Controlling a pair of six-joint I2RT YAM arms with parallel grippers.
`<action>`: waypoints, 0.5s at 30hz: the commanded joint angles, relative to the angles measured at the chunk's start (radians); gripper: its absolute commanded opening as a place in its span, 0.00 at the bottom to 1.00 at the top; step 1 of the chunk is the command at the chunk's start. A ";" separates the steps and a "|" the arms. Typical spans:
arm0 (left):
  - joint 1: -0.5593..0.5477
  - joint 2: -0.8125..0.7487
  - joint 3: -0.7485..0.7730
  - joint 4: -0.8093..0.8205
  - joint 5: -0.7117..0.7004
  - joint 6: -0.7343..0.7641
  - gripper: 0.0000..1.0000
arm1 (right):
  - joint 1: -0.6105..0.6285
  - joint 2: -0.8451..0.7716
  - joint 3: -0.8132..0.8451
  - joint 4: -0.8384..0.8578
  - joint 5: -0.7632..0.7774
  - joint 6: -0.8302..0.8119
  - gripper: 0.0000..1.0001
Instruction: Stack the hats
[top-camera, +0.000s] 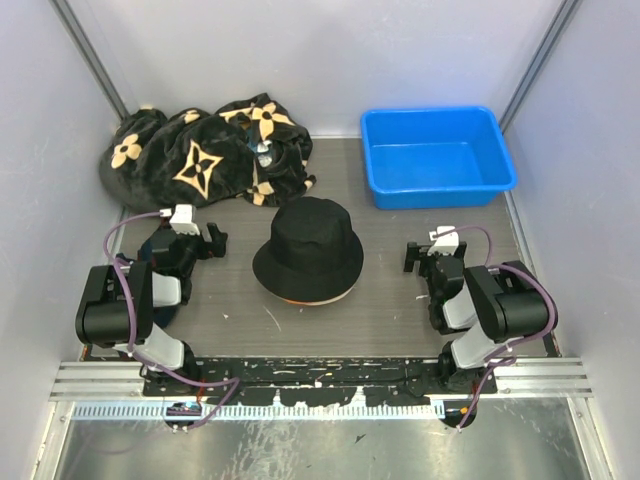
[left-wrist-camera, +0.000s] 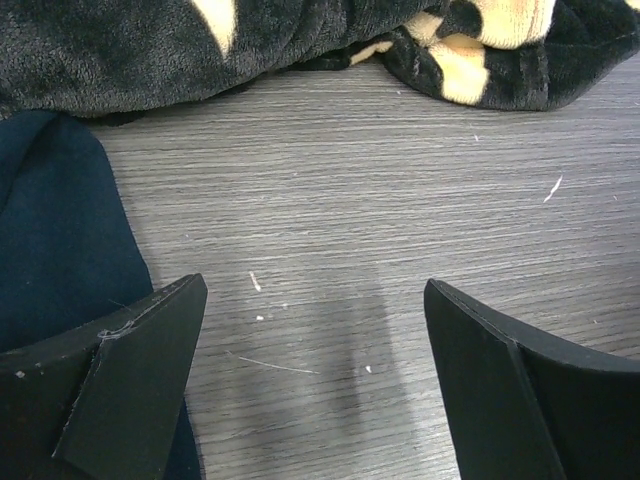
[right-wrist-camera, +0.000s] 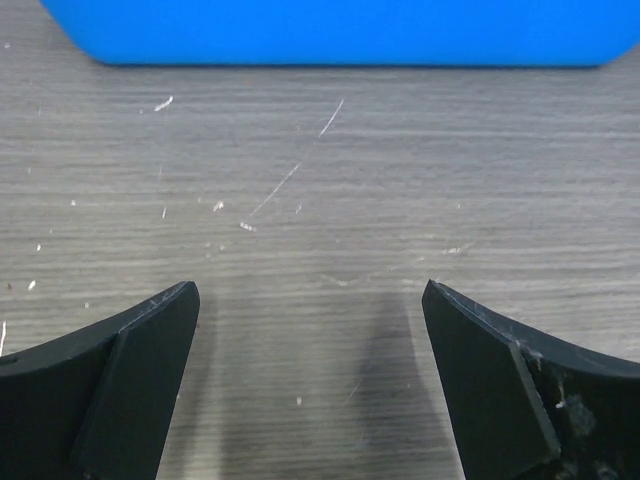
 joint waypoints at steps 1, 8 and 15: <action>-0.001 -0.001 0.017 0.054 0.003 0.020 0.98 | -0.019 -0.023 0.106 0.050 0.006 -0.024 1.00; -0.001 -0.003 0.016 0.050 0.001 0.020 0.98 | -0.118 -0.017 0.167 -0.083 -0.095 0.060 1.00; -0.002 -0.005 0.029 0.023 0.024 0.033 0.98 | -0.118 -0.025 0.153 -0.064 -0.097 0.059 1.00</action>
